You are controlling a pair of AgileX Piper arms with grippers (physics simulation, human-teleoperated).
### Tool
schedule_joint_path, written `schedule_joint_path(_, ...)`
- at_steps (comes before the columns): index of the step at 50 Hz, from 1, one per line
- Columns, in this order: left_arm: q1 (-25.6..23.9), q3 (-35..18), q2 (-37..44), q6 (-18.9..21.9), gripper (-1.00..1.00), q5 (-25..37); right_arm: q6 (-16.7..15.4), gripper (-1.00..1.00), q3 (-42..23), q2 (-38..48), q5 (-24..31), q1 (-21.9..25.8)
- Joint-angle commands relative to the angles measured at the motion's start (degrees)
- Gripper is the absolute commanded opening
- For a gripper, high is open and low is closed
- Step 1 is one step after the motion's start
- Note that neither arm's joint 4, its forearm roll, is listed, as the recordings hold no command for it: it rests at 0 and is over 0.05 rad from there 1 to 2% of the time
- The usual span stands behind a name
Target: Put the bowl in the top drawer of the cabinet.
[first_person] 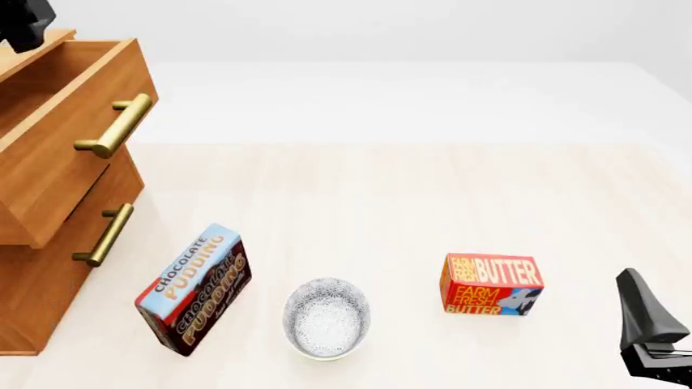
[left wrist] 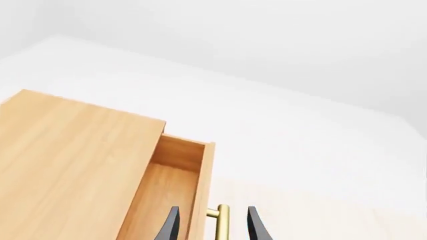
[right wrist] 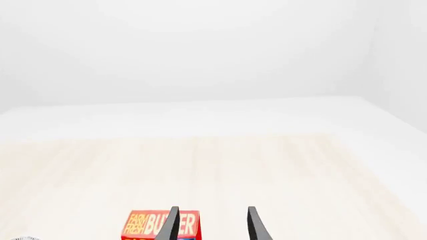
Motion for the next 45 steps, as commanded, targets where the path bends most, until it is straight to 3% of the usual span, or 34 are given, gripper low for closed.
schedule_joint_path(1,0.8,0.2,3.0,-1.4,1.0,-1.6,0.0,1.0,0.0,0.0,0.0,0.0)
schedule_joint_path(25,1.4,3.9,4.9,-5.3,1.0,-2.7,0.0,1.0,0.0,0.0,0.0,0.0)
schedule_joint_path(45,-0.1,4.6,6.1,-6.1,1.0,-2.6,0.0,1.0,0.0,0.0,0.0,0.0)
